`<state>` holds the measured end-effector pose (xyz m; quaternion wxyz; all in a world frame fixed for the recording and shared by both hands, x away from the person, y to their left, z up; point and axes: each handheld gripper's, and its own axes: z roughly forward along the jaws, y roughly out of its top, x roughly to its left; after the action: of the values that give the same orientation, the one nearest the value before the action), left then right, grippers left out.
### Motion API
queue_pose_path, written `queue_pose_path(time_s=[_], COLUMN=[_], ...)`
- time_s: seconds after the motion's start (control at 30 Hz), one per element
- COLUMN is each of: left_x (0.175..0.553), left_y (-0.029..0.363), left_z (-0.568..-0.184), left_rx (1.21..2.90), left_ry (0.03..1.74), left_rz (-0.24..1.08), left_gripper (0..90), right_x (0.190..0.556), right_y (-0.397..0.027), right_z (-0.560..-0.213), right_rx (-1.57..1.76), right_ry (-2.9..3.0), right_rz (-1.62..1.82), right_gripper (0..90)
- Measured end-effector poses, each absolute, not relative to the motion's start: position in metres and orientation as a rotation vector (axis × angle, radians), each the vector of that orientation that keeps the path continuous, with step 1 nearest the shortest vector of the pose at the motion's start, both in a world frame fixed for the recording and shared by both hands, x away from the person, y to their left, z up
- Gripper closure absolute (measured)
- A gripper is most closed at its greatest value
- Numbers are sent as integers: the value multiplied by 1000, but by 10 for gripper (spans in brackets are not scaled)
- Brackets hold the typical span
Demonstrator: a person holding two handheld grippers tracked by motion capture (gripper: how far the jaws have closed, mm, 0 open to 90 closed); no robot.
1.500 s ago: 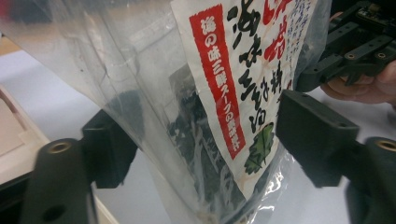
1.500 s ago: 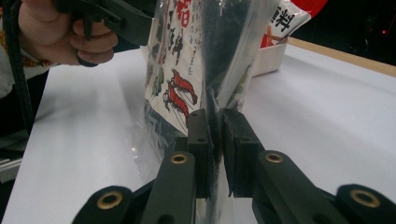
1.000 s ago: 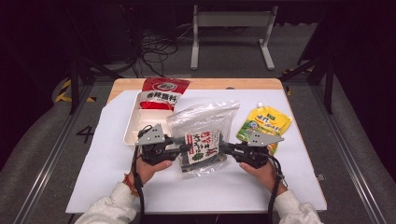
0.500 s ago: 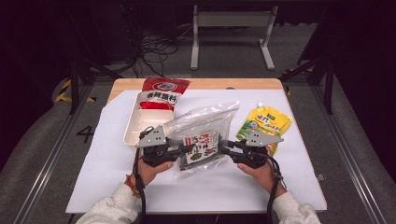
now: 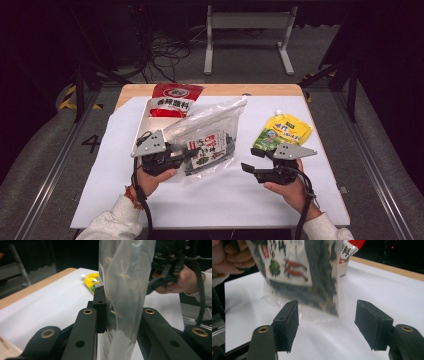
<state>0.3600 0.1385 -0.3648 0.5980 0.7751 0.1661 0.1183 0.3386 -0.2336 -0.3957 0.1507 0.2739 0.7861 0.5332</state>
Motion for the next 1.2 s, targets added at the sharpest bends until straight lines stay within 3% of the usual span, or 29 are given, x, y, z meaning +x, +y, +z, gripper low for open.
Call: queue_pose_path(time_s=[0.3, 0.47, 0.77, 1.2], left_x=[362, 367, 379, 398], left_y=[163, 177, 198, 234], left_z=[-348, -333, -314, -316], left_rx=[1739, 1707, 1730, 1846], left_ry=[412, 420, 437, 507], left_rz=[356, 404, 513, 615], left_gripper=[765, 765, 765, 764], right_x=[322, 316, 316, 311], right_y=[-243, -246, -247, -244], right_z=[-407, -421, -431, -441], right_rx=[774, 802, 832, 841], right_ry=[2355, 2392, 2413, 2436], right_rz=[1352, 1253, 1225, 1191], right_gripper=[256, 167, 157, 152])
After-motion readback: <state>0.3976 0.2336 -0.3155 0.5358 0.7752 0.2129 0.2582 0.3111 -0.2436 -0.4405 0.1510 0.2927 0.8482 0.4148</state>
